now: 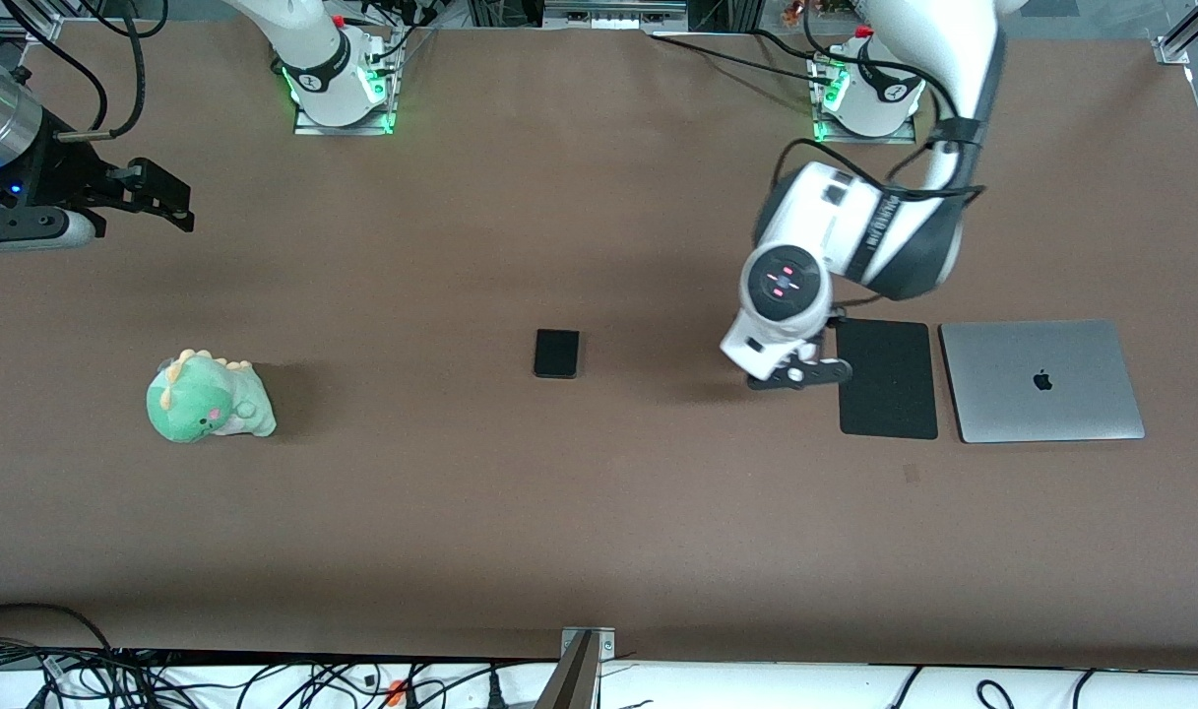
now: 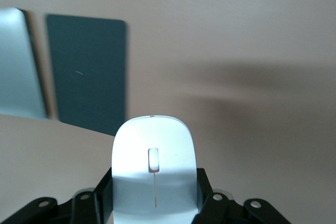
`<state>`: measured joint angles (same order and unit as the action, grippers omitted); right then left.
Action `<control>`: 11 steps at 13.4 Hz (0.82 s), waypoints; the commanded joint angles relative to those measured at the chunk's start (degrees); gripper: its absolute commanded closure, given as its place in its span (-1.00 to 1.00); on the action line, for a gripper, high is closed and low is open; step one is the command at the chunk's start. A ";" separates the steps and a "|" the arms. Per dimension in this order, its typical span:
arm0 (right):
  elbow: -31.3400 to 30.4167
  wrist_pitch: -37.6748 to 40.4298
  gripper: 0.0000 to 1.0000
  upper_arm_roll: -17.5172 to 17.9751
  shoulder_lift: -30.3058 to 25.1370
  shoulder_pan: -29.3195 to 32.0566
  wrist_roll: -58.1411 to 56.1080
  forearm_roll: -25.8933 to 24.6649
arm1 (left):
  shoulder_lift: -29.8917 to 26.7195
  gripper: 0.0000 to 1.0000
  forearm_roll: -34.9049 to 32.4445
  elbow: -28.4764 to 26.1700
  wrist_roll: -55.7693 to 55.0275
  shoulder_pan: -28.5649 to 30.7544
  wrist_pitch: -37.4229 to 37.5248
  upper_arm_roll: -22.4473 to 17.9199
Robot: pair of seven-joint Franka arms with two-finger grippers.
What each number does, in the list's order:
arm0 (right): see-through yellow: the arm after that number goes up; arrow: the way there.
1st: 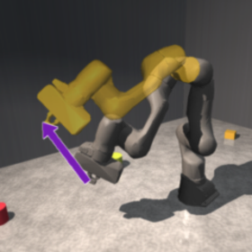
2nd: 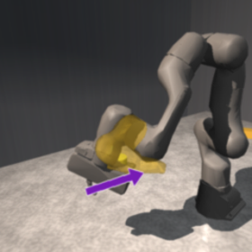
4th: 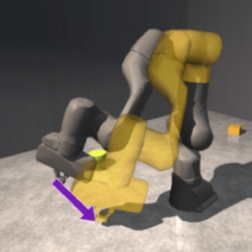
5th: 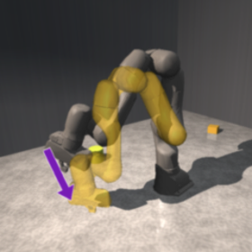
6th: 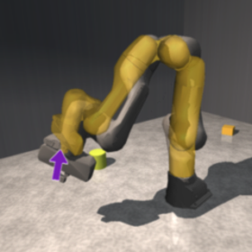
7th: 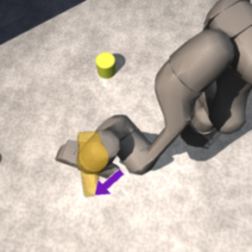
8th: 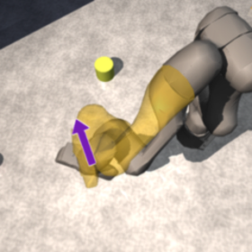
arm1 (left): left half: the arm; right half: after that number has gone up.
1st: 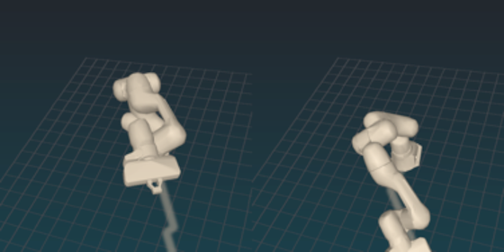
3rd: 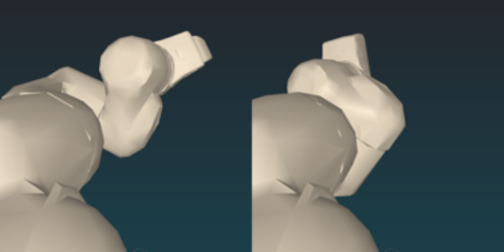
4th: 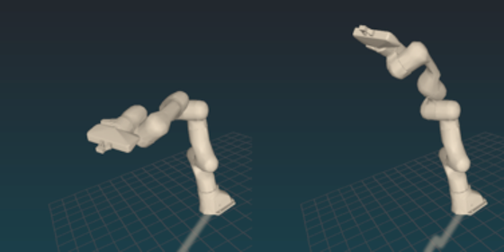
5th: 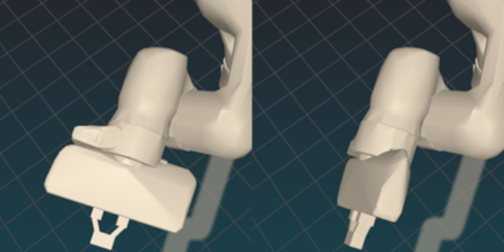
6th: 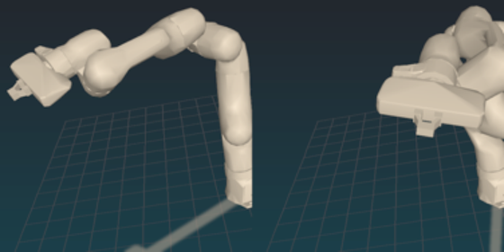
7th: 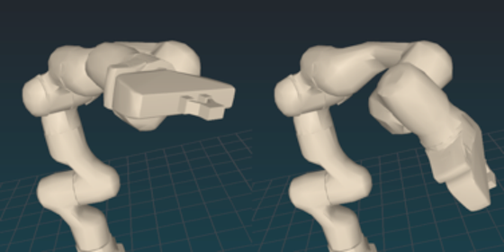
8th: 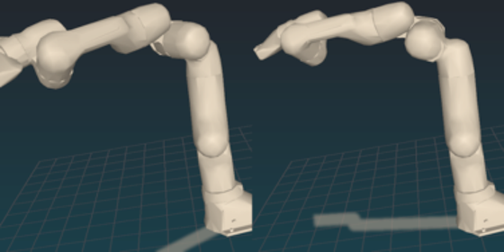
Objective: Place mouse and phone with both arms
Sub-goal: 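Lift the white mouse with the left gripper toward the dark mousepad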
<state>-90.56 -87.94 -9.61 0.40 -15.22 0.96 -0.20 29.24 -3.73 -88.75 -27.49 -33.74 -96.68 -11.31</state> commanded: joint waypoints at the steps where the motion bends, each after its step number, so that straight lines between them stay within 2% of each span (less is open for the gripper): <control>1: 1.34 0.32 -1.00 0.56 3.10 0.37 -0.87 -0.50 | 0.55 0.42 -1.46 1.12 9.62 6.82 1.41 0.41; 2: 1.35 0.40 -1.00 0.99 4.25 -0.24 -0.87 -0.94 | 0.90 0.35 -1.46 1.03 11.91 9.54 1.23 0.41; 6: 1.08 3.13 -1.00 2.13 7.25 -3.67 -0.87 -0.86 | 1.78 0.35 -0.58 -2.56 18.78 15.54 -3.58 0.67; 8: 1.17 2.43 -1.00 2.32 7.51 -5.86 0.35 -0.51 | 1.08 0.35 -0.58 -8.26 21.42 17.21 -11.03 0.85; 11: -1.72 -6.59 -1.00 2.40 10.39 -10.16 10.59 4.57 | 0.02 0.37 -0.58 -16.26 21.78 17.48 -22.64 0.85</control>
<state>-91.08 -90.09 -7.08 8.73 -22.70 5.45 1.95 31.55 -4.20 -99.25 -7.17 -16.63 -113.60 -11.19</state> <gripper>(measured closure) 0.000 0.383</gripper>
